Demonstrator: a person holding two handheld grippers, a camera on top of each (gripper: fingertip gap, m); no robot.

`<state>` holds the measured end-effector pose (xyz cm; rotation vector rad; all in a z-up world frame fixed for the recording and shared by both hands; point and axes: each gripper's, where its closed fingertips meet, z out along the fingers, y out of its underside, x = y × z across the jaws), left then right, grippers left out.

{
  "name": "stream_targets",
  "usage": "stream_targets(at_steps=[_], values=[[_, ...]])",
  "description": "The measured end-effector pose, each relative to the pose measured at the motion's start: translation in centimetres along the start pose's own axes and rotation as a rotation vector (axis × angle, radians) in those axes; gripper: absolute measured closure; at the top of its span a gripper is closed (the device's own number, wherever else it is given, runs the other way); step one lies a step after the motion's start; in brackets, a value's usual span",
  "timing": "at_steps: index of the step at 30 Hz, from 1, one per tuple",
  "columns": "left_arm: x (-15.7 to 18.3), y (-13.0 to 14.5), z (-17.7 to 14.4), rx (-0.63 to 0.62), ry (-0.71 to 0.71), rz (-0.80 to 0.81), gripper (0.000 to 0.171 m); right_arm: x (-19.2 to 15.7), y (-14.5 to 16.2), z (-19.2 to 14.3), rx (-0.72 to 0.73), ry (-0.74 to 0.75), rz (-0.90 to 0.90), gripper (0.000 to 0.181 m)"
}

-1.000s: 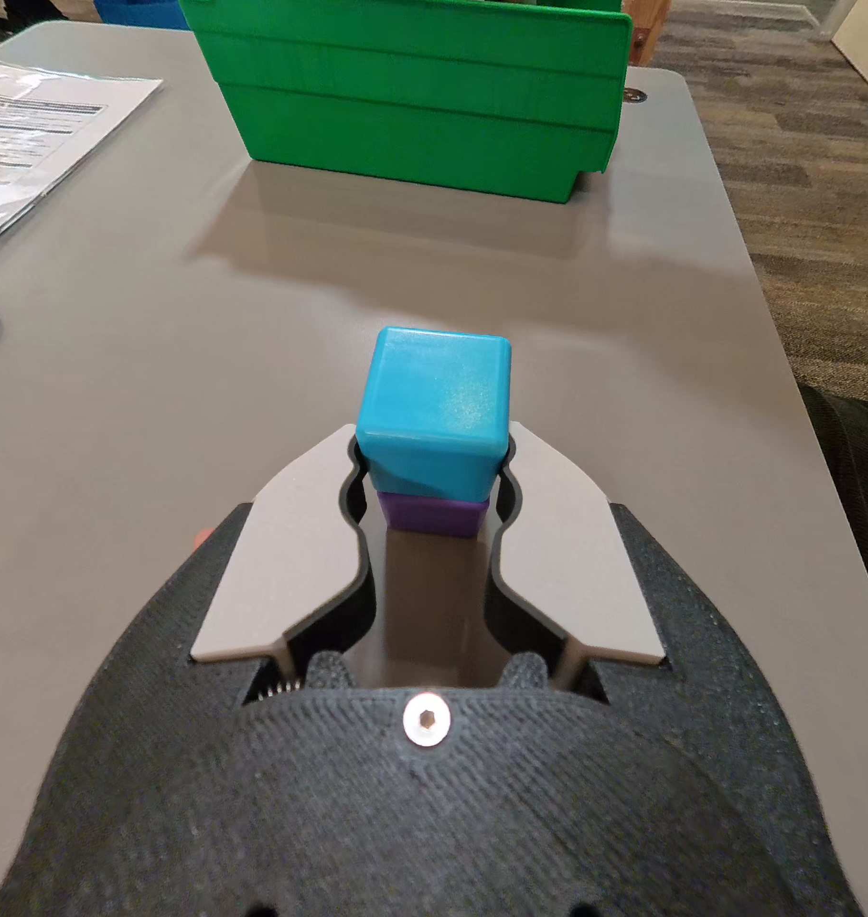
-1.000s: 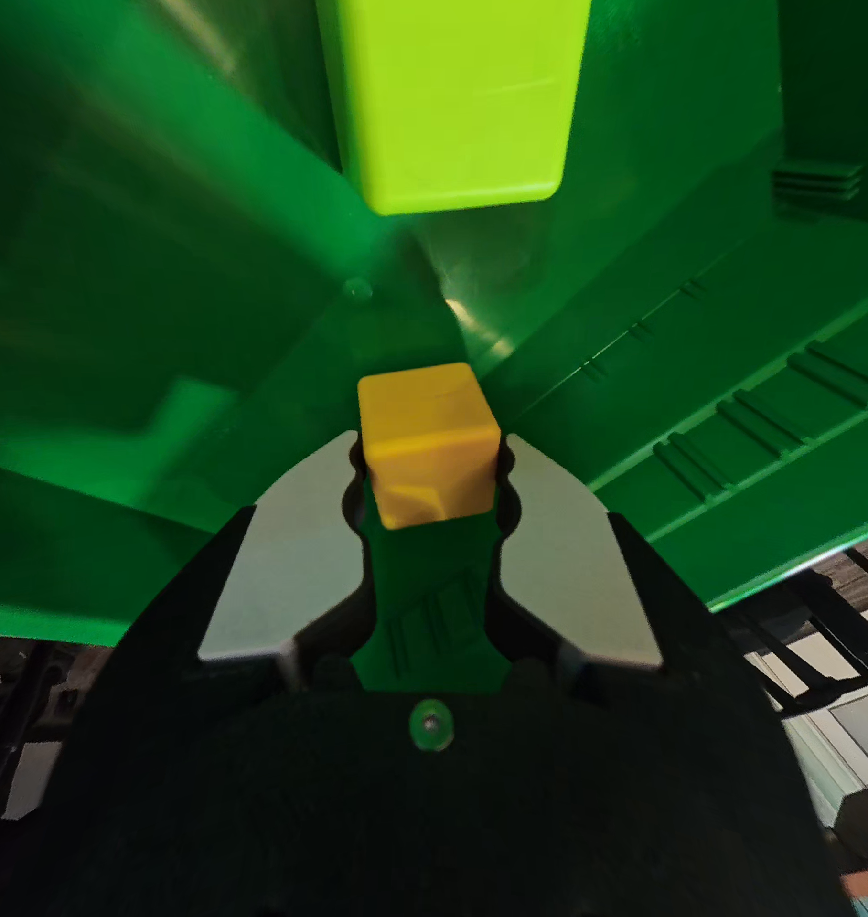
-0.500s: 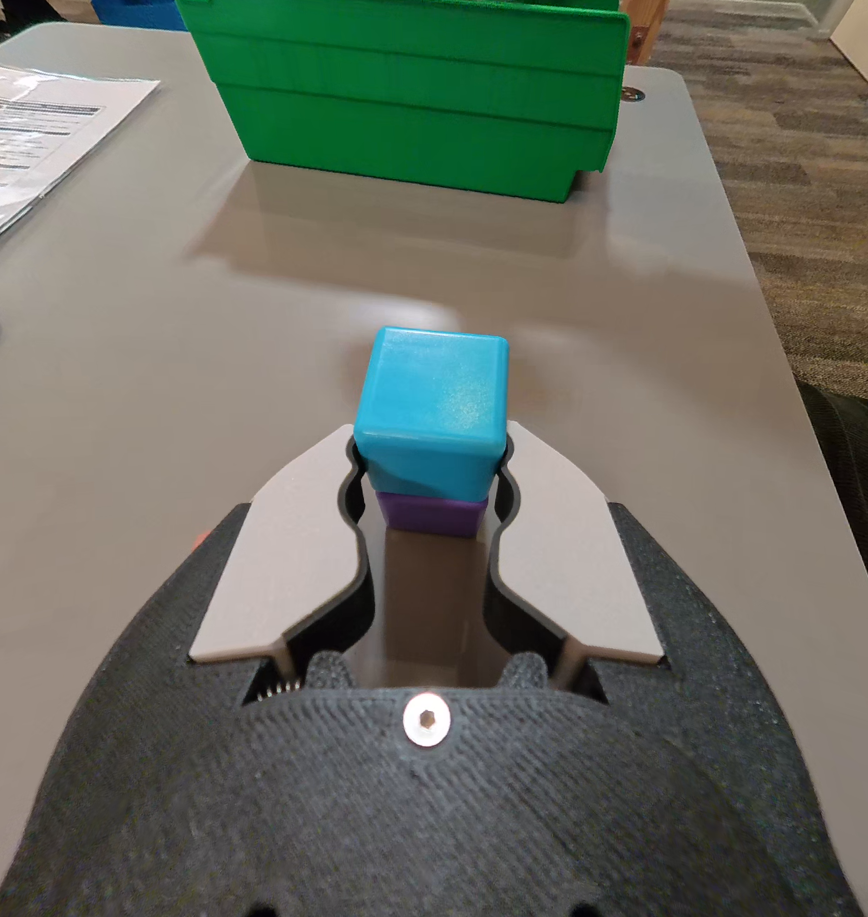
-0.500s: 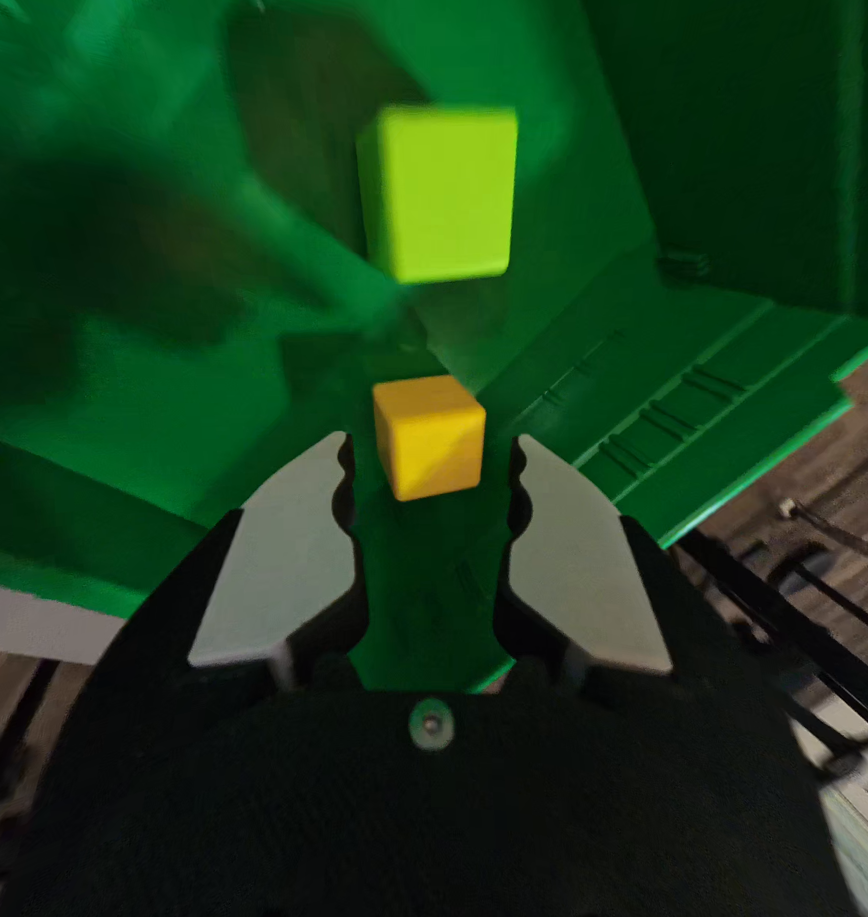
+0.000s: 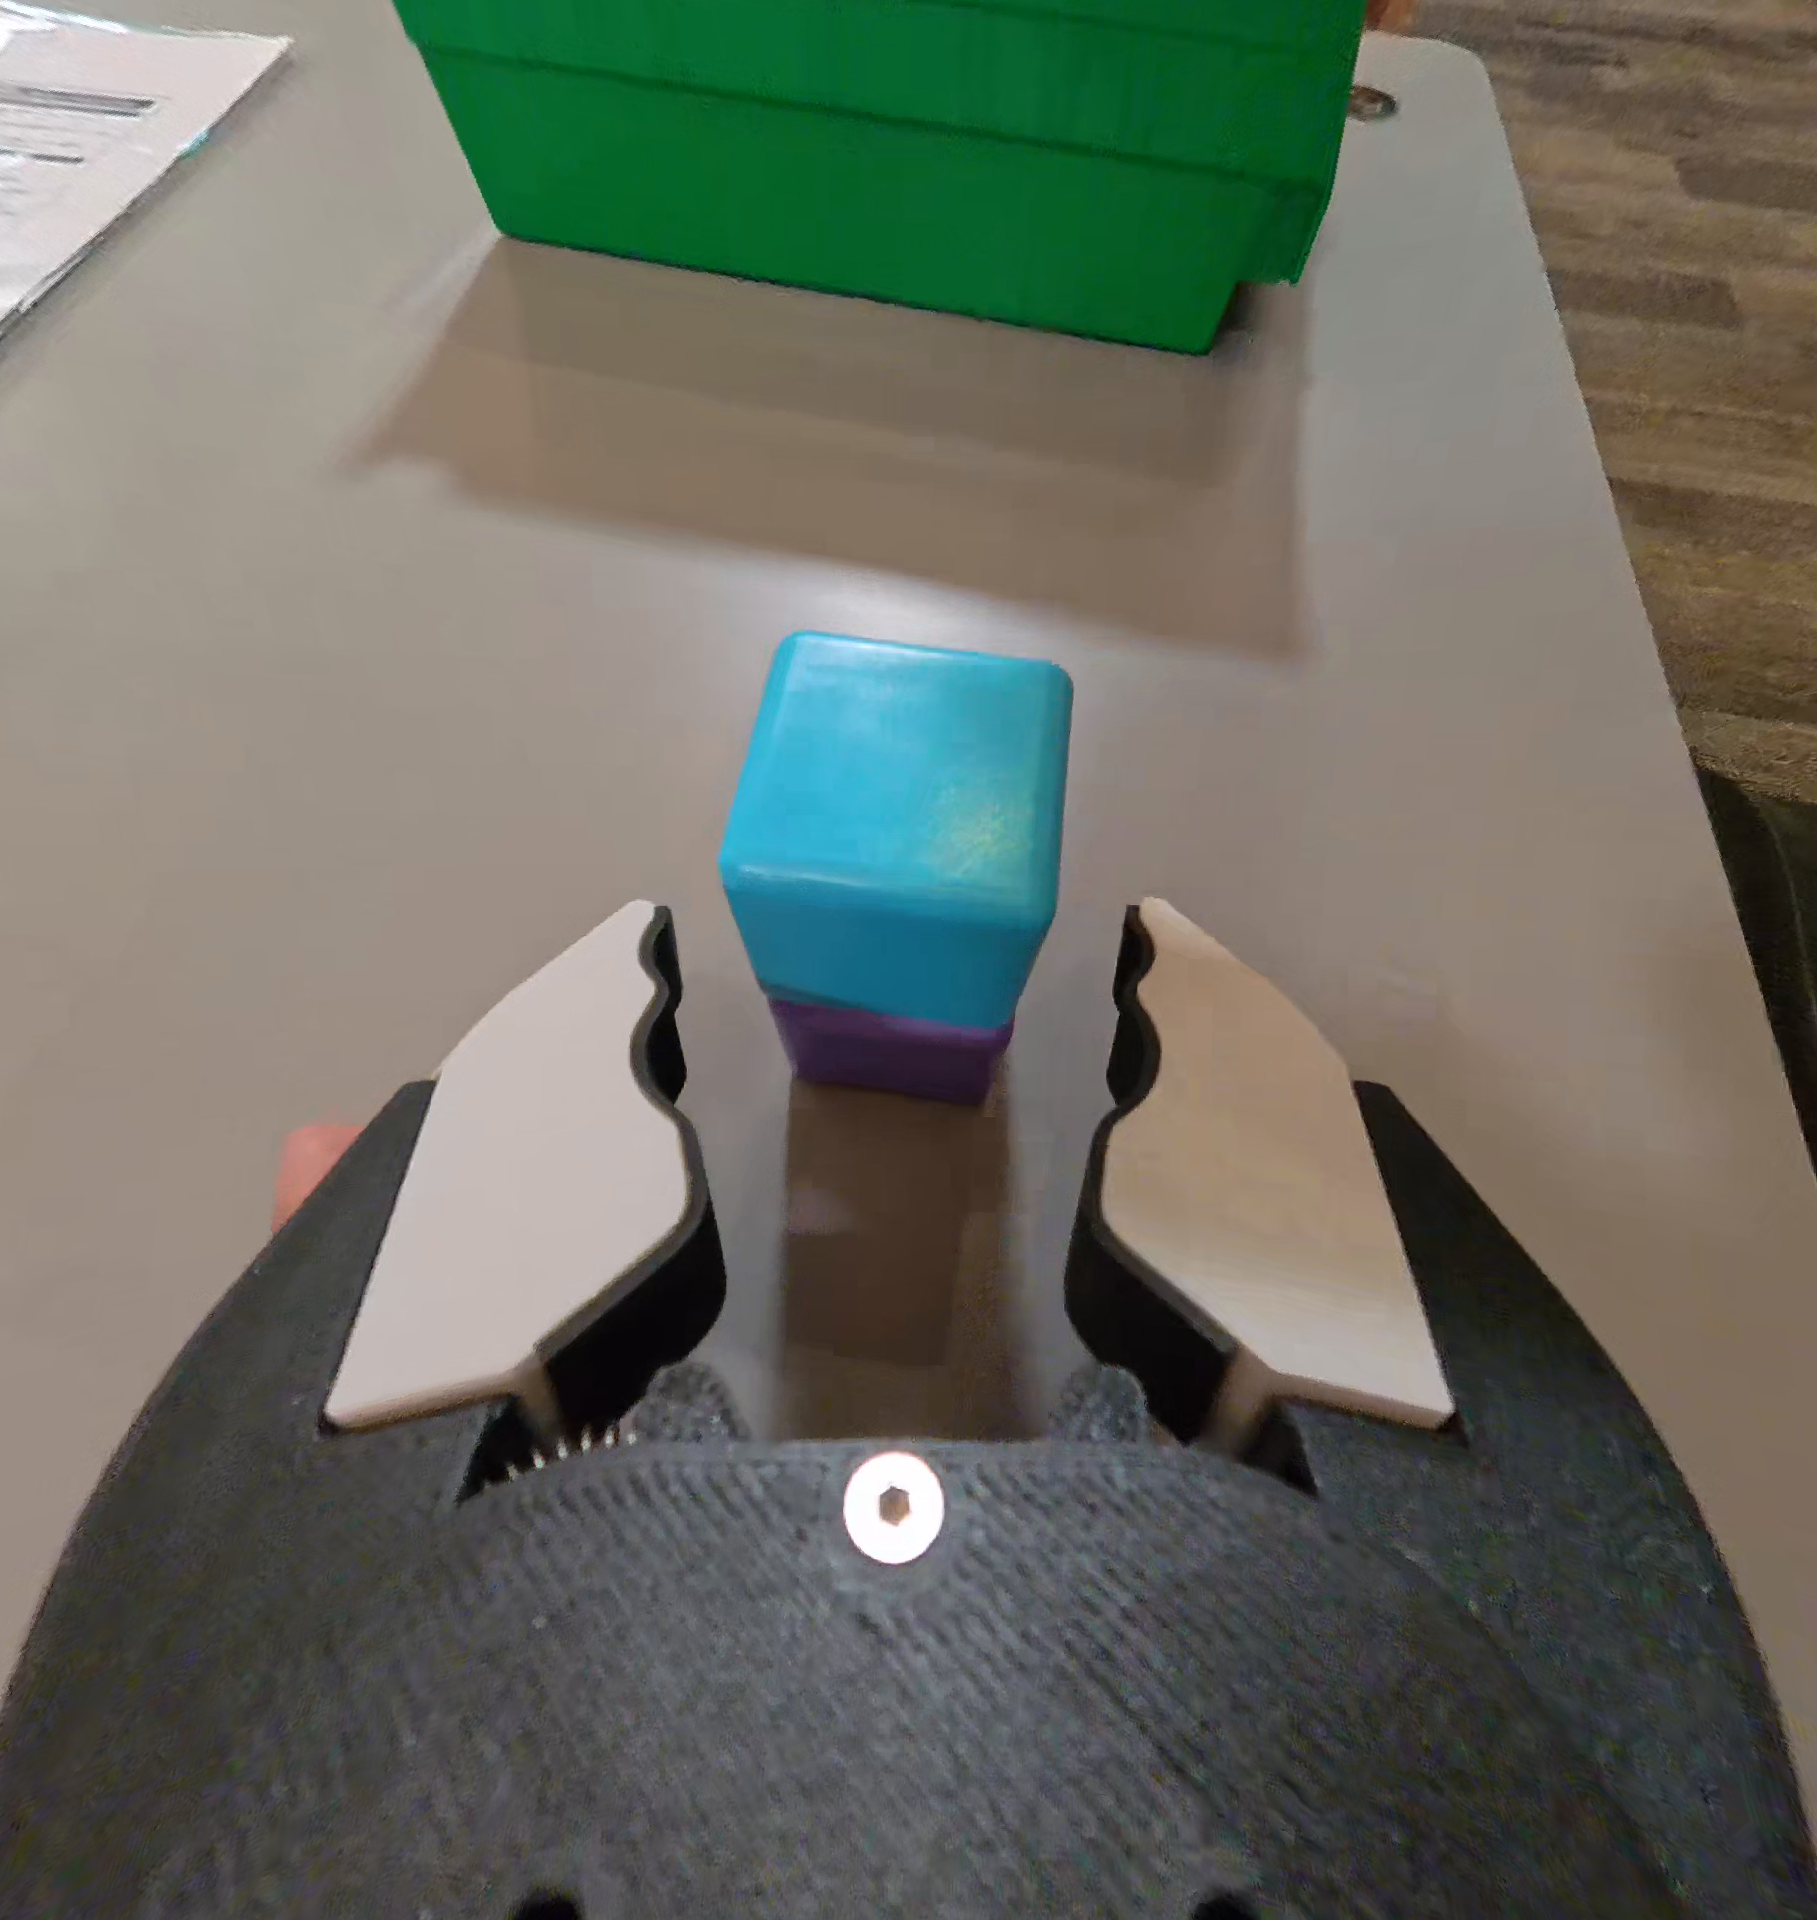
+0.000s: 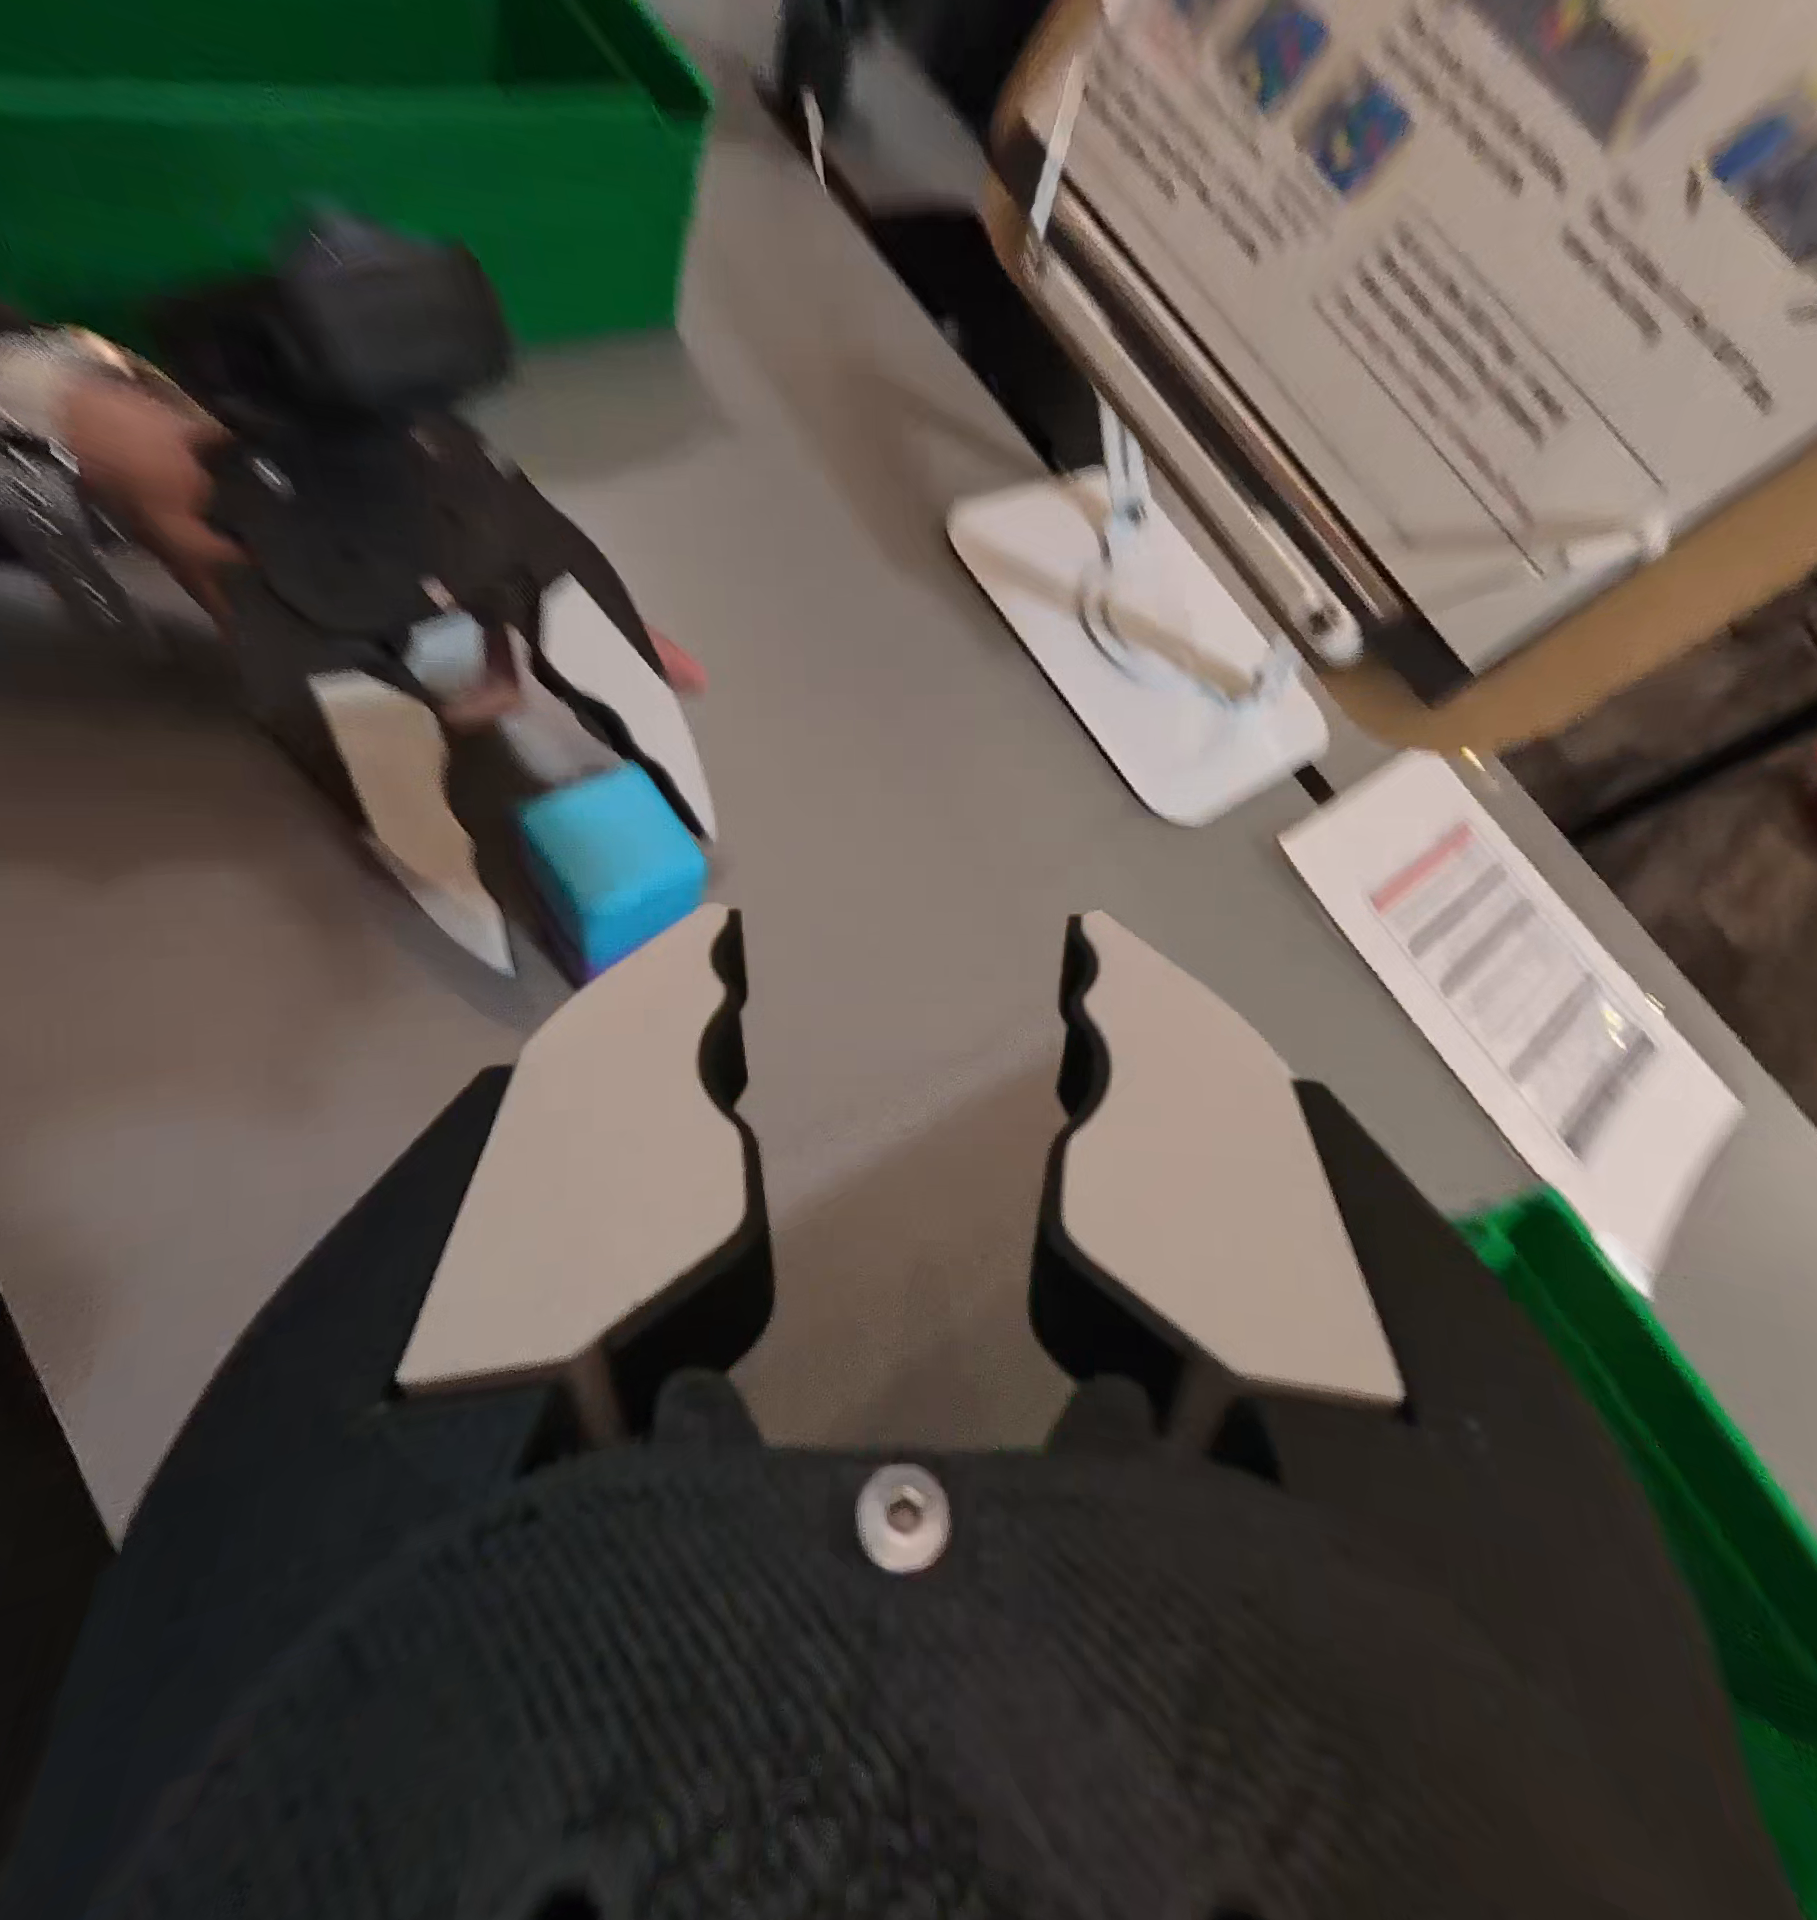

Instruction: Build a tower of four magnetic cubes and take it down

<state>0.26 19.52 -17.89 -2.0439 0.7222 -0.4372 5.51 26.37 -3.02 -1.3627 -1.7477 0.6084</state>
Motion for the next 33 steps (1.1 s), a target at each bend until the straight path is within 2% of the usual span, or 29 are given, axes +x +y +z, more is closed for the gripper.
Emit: stream_targets(at_steps=[3,8,15,25,33], values=[[-0.3,1.4,-0.2,-0.079,-0.019,0.03,0.089,-3.3,-1.3,2.7,0.122,-0.066,0.061,0.118],[-0.1,2.2,0.0,-0.13,-0.029,0.05,0.089,-6.3,-0.1,6.6,0.246,-0.208,0.209,0.112],[0.0,3.1,0.8,-0.207,-0.011,0.045,0.09,-7.9,0.4,7.7,0.408,-0.34,0.229,0.113],[-0.2,2.7,1.1,-0.196,0.04,-0.007,0.097,-8.7,2.2,9.5,0.378,-0.412,0.181,0.102],[-0.1,3.0,1.3,-0.22,0.024,0.014,0.097,-8.9,2.7,10.3,0.364,-0.426,0.152,0.105]])
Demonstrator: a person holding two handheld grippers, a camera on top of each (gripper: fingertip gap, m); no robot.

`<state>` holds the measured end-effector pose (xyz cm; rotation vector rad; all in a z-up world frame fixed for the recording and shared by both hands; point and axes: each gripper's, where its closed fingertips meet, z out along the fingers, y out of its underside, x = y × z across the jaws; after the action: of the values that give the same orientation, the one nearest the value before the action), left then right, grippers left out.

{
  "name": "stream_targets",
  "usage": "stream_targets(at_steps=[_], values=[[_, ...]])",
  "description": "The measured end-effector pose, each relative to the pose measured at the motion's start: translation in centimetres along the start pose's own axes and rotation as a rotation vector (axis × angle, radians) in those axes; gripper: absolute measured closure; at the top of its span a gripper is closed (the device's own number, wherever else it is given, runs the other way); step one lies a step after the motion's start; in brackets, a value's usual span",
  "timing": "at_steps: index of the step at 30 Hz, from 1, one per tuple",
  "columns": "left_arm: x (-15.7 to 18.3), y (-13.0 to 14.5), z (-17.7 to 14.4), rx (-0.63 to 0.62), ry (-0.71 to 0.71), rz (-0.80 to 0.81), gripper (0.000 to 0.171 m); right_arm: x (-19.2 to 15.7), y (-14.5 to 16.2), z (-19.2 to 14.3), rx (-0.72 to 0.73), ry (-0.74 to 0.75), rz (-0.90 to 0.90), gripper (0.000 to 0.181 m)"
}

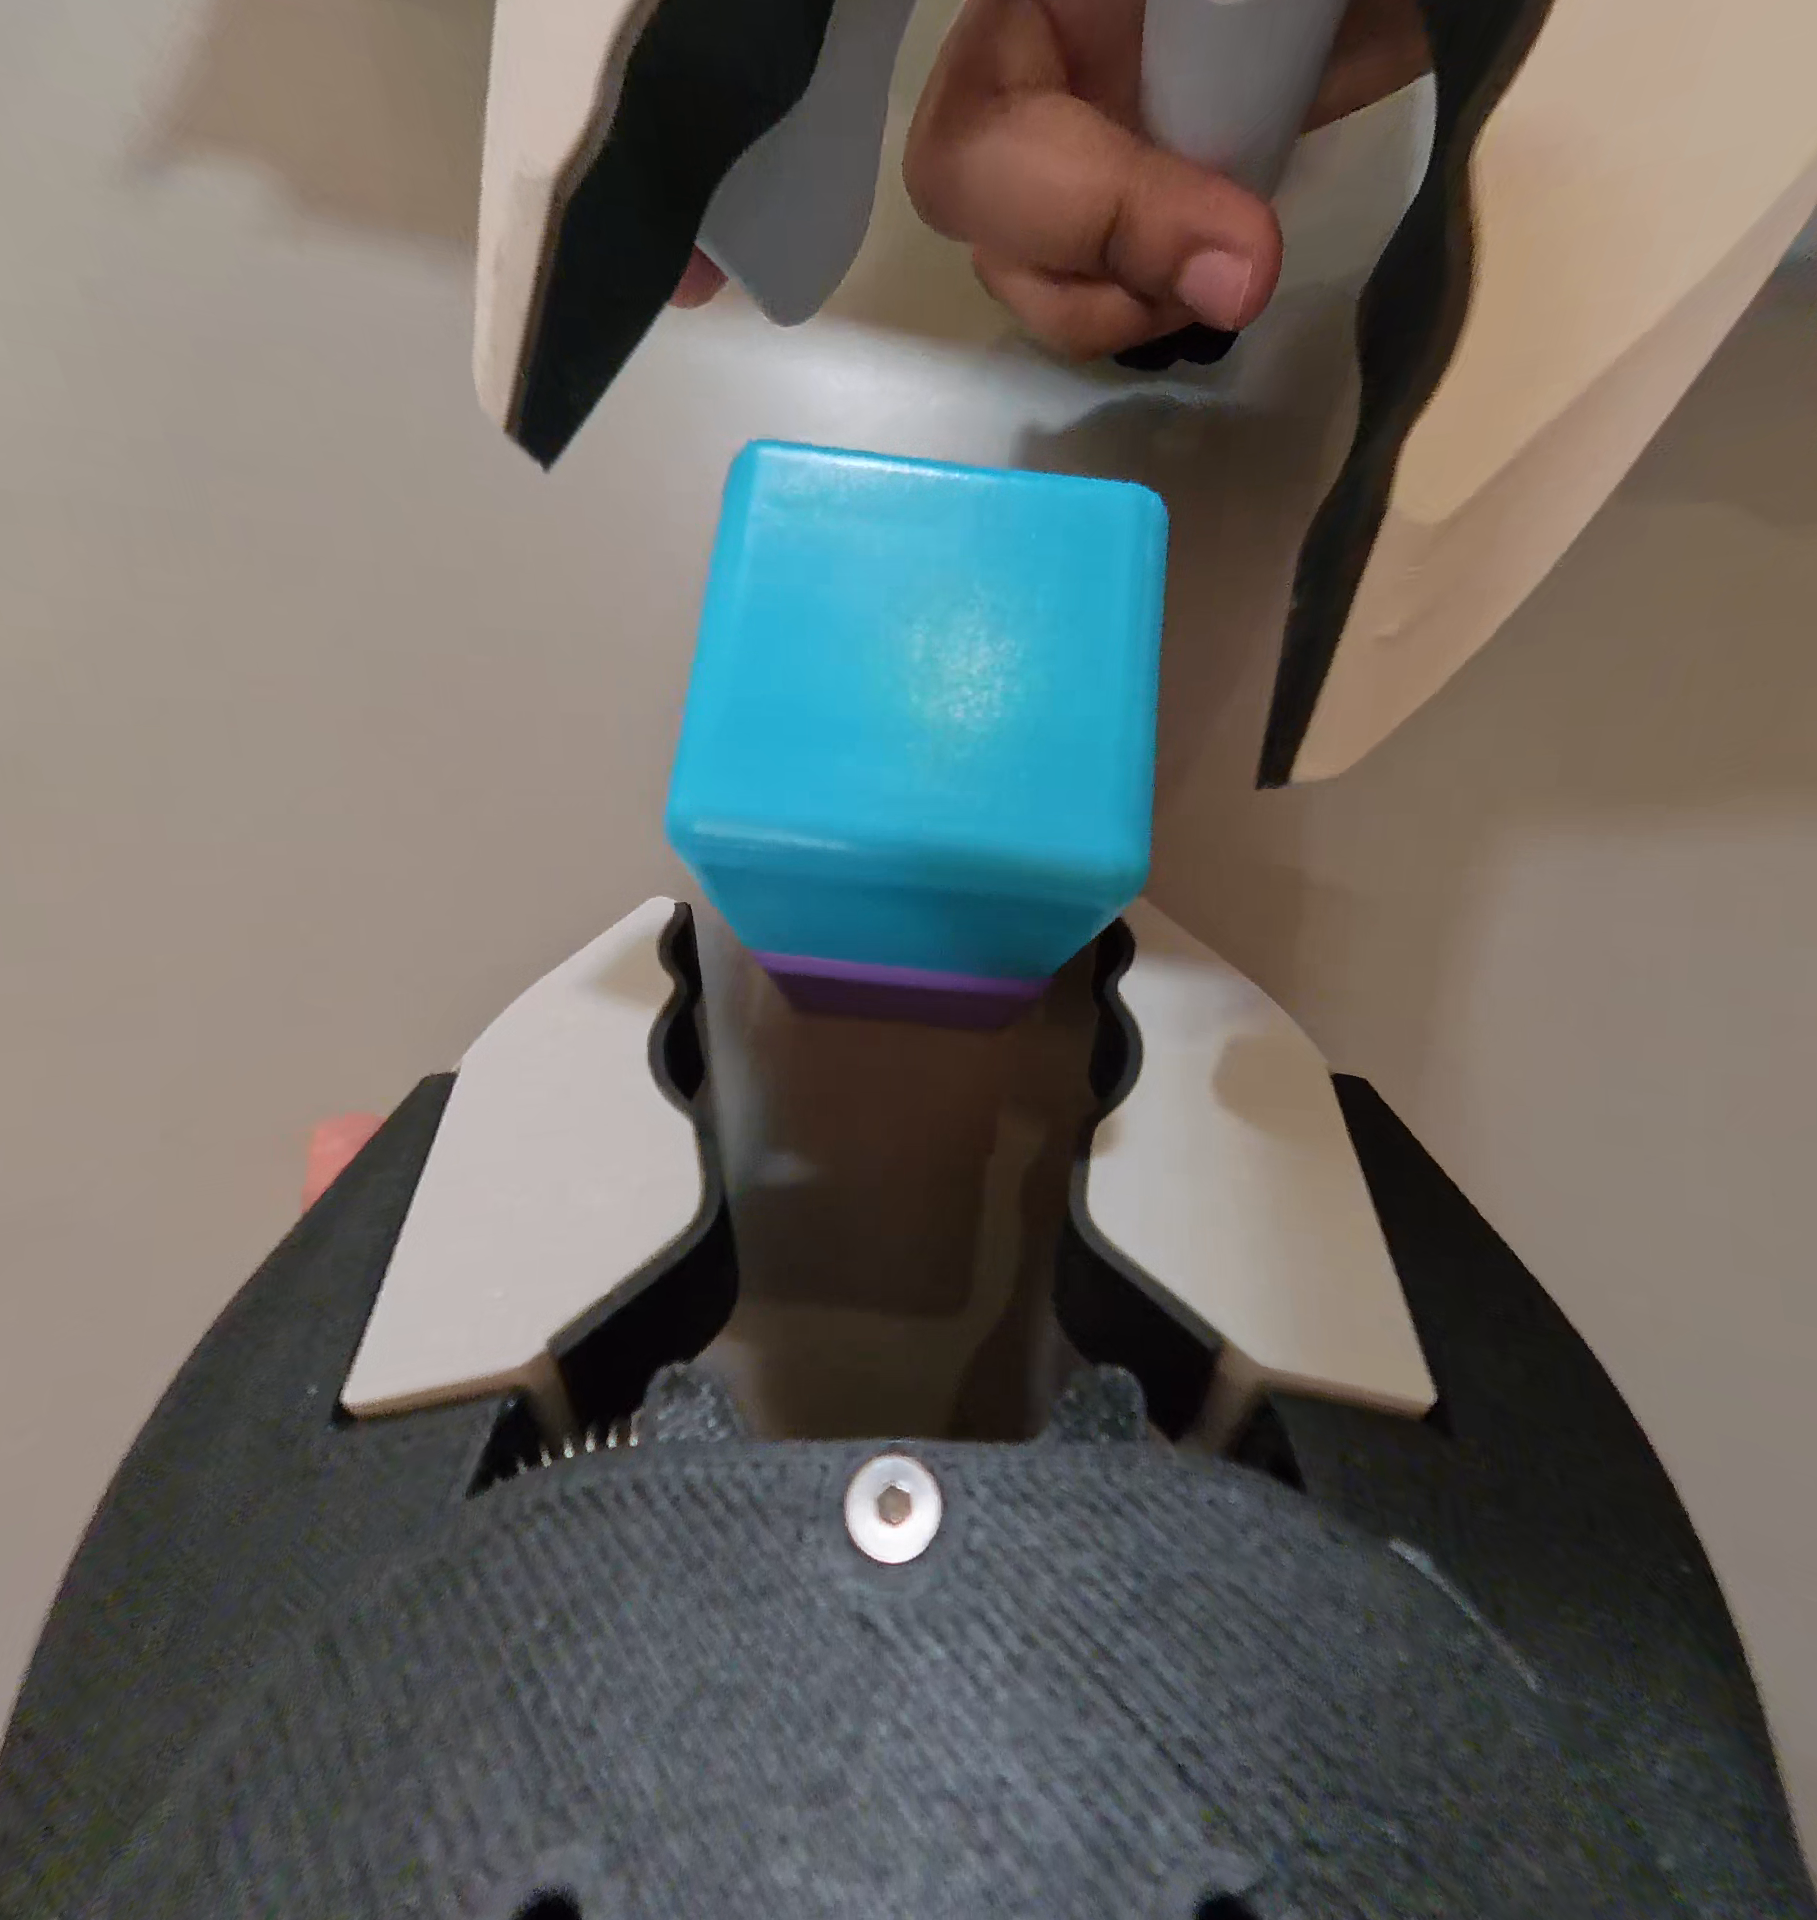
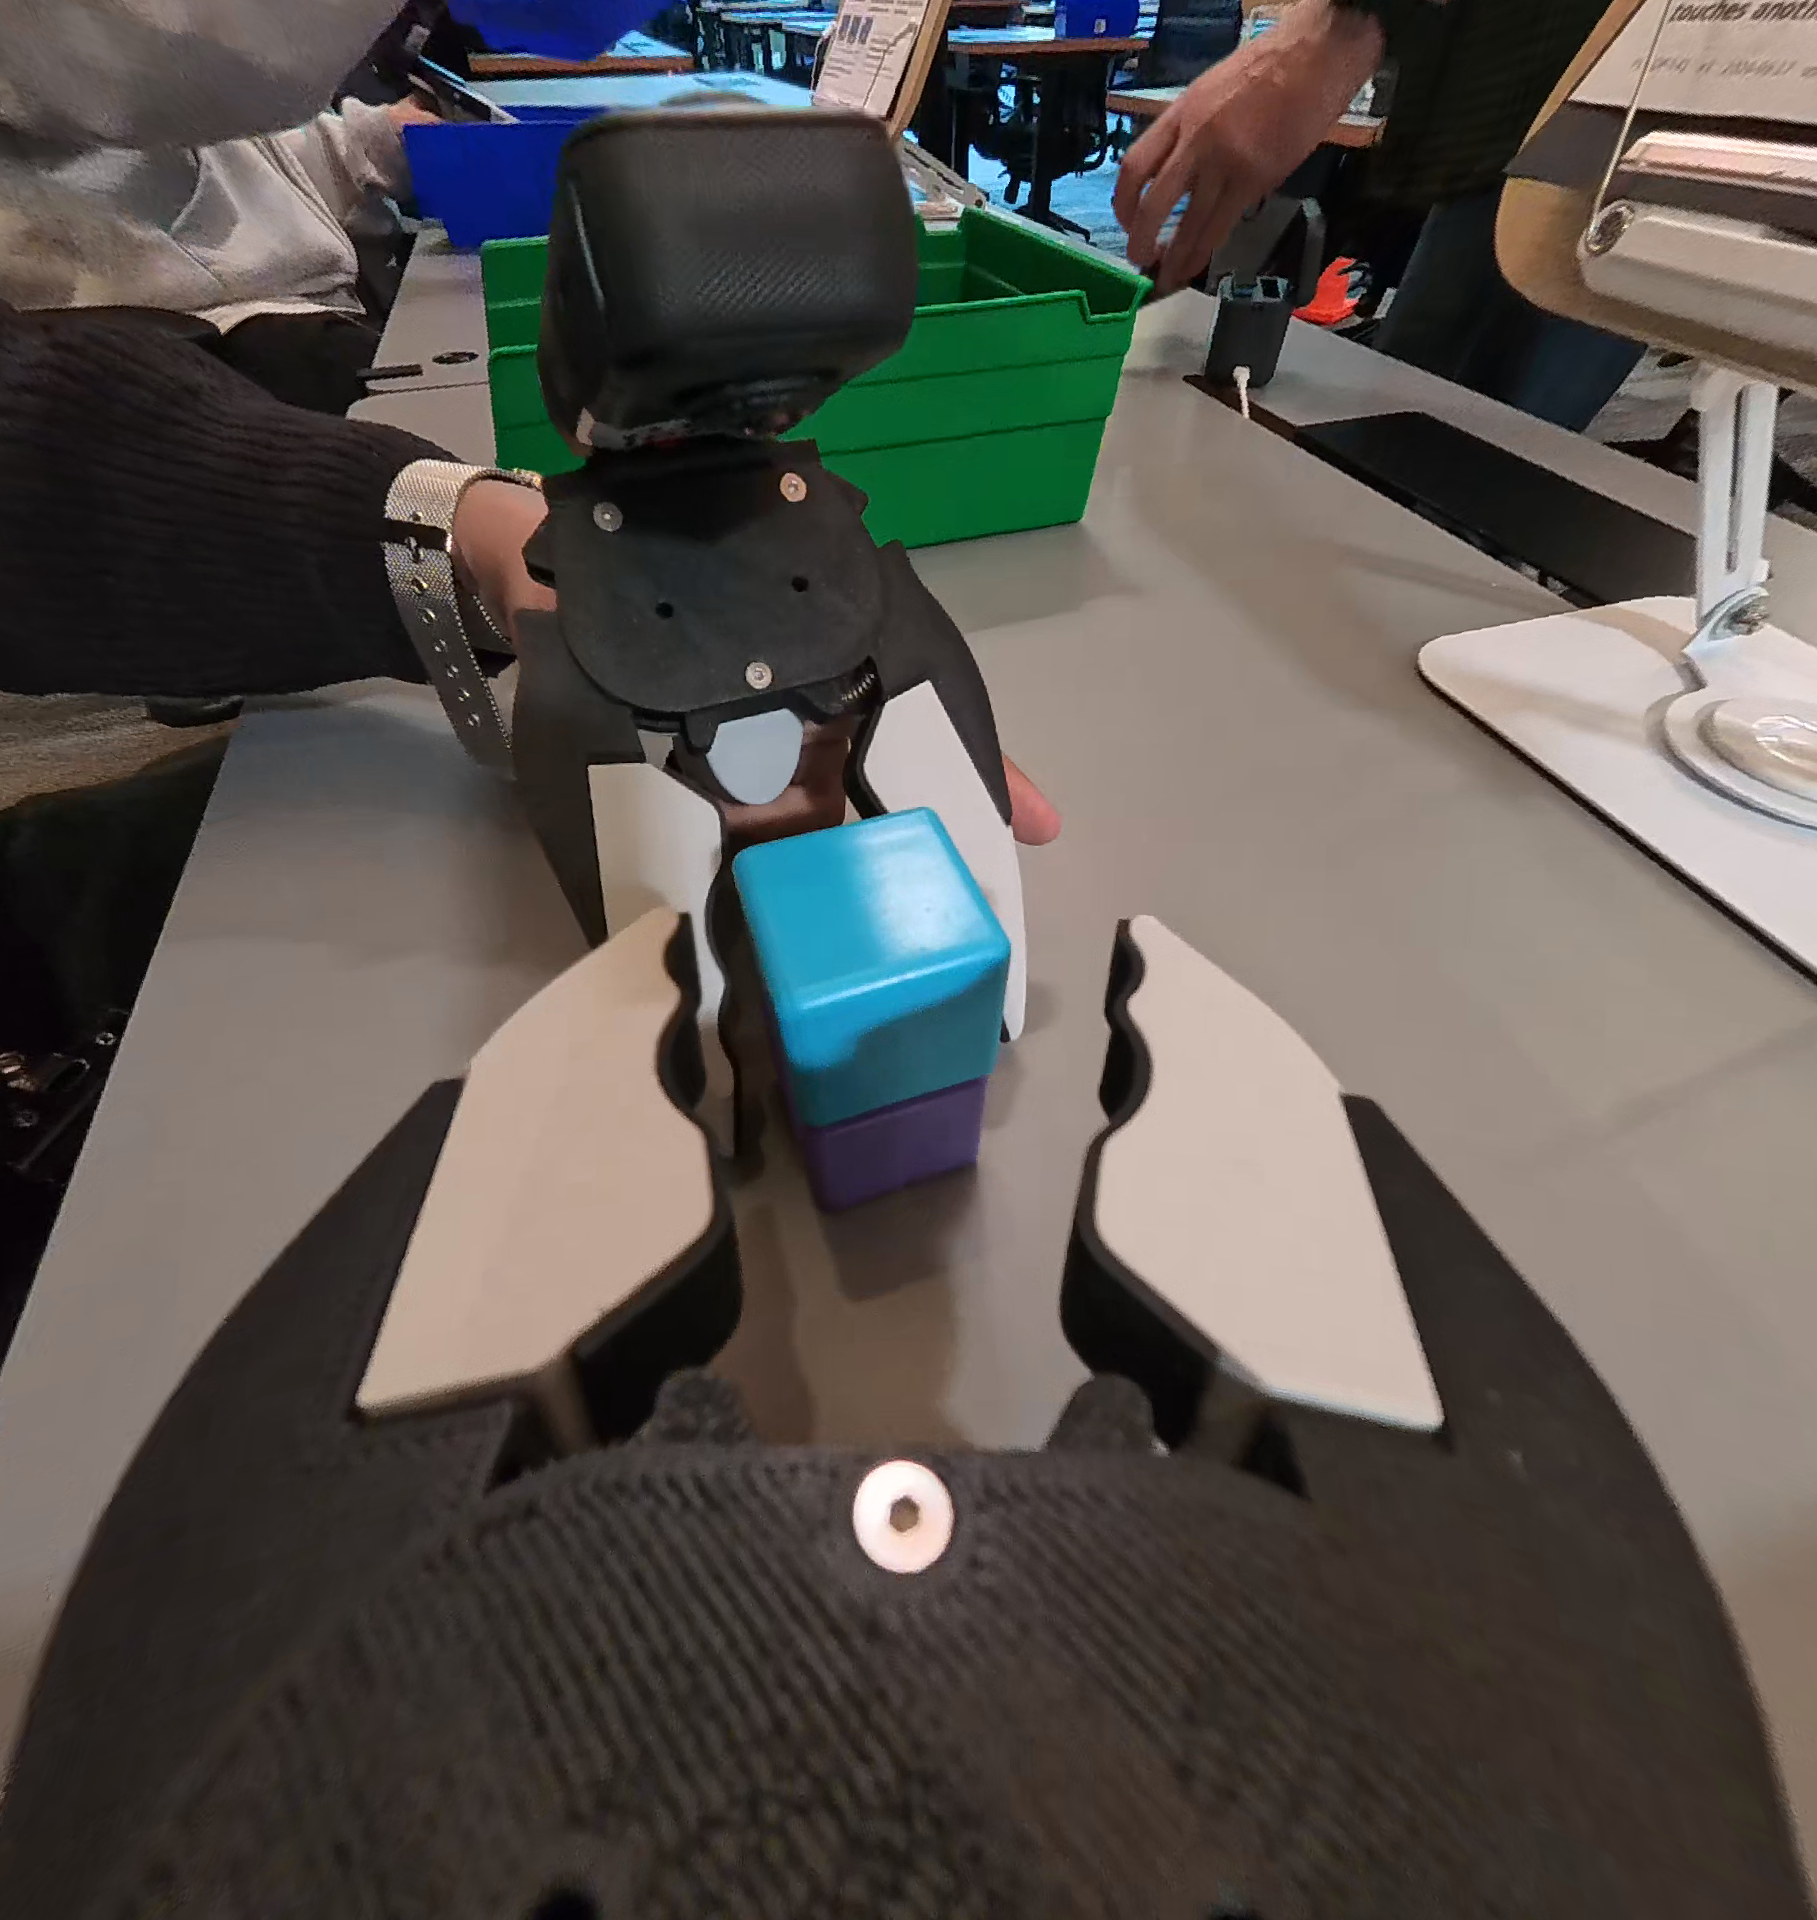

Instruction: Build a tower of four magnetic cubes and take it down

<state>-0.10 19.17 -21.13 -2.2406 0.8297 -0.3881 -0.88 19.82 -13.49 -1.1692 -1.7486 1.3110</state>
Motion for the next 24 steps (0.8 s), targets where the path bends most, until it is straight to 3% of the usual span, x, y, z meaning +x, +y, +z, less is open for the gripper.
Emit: stream_targets(at_steps=[10,14,21,24], values=[[-0.15,0.33,0.32,-0.031,0.003,-0.017,0.098,-0.22,0.43,0.23,-0.015,-0.015,-0.028,0.11],[-0.08,0.31,0.29,-0.028,0.005,-0.011,0.119,-0.32,0.64,0.48,-0.023,-0.016,-0.035,0.11],[-0.04,0.33,0.3,-0.031,0.003,-0.006,0.119,-0.51,0.73,0.75,-0.025,-0.027,-0.044,0.114],[-0.02,0.34,0.31,-0.032,0.002,-0.002,0.119,-0.51,0.75,0.82,-0.027,-0.028,-0.048,0.124]])
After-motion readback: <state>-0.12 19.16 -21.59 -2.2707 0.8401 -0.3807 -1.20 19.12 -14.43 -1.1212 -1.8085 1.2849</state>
